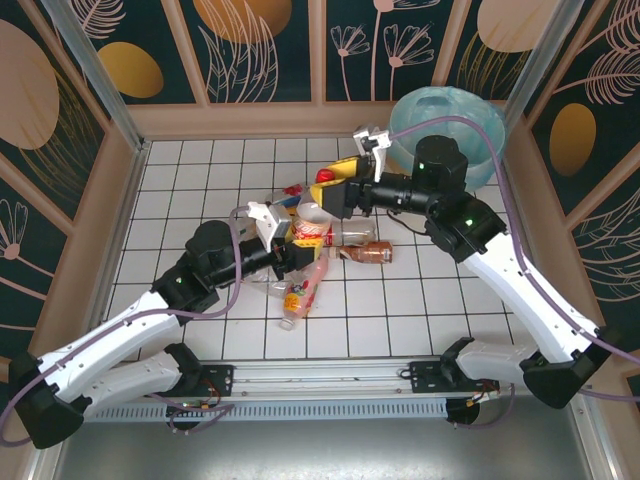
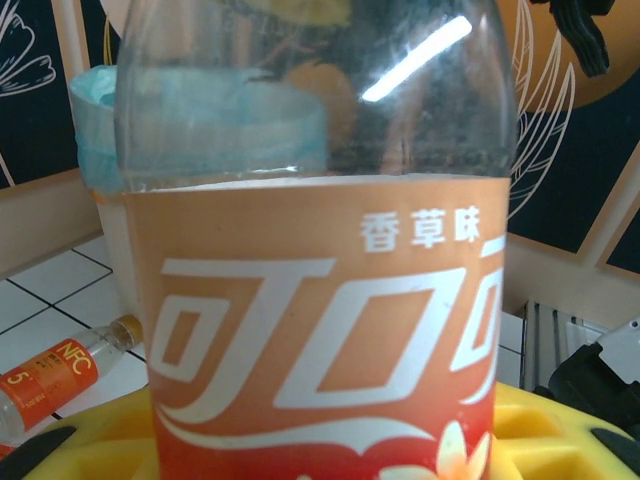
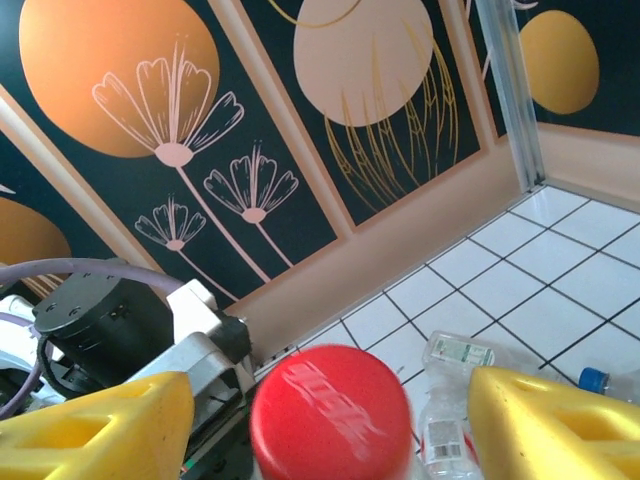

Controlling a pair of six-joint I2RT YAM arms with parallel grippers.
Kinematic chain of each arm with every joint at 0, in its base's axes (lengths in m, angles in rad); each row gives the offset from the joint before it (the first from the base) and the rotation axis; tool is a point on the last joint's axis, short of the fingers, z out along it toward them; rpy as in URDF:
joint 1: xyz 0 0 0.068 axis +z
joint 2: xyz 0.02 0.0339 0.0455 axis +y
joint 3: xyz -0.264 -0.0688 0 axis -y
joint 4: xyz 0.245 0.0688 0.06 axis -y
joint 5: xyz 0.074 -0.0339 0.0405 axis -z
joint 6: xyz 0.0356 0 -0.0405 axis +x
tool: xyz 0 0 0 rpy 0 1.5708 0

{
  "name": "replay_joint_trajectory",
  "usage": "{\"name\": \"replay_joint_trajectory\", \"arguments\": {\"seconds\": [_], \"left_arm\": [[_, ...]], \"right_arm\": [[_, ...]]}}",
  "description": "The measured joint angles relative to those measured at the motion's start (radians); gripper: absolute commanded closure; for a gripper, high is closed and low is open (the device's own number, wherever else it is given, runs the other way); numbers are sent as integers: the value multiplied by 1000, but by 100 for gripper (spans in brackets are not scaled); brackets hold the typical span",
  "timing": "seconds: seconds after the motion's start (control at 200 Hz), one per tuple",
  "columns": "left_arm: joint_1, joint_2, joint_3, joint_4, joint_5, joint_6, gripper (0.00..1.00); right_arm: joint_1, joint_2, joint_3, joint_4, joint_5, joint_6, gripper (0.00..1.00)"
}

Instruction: Put the plastic bottles in the bin

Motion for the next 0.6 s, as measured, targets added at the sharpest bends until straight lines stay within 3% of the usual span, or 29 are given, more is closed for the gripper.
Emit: {"name": "replay_joint_trajectory", "arguments": {"seconds": [0.155, 0.225, 0.32, 0.4, 0.495, 0.601], "left_arm": [[0, 32, 1, 1, 27, 2, 76], [-3, 57, 15, -17, 29, 24, 78], [-5, 115, 97, -69, 16, 63, 78], [-5, 135, 126, -85, 5, 93, 77], [-12, 135, 124, -90, 0, 130, 77], [-20, 129, 130, -84, -6, 137, 77]], "right_arm": [[11, 28, 9, -4, 2, -17, 46], [13, 55, 35, -50, 26, -43, 57], [6, 96, 92, -108, 79, -48, 59], [-10, 59, 39, -66, 99, -46, 61], [-29, -15, -32, -34, 99, -40, 74], [-37, -15, -21, -32, 66, -36, 82]]}}
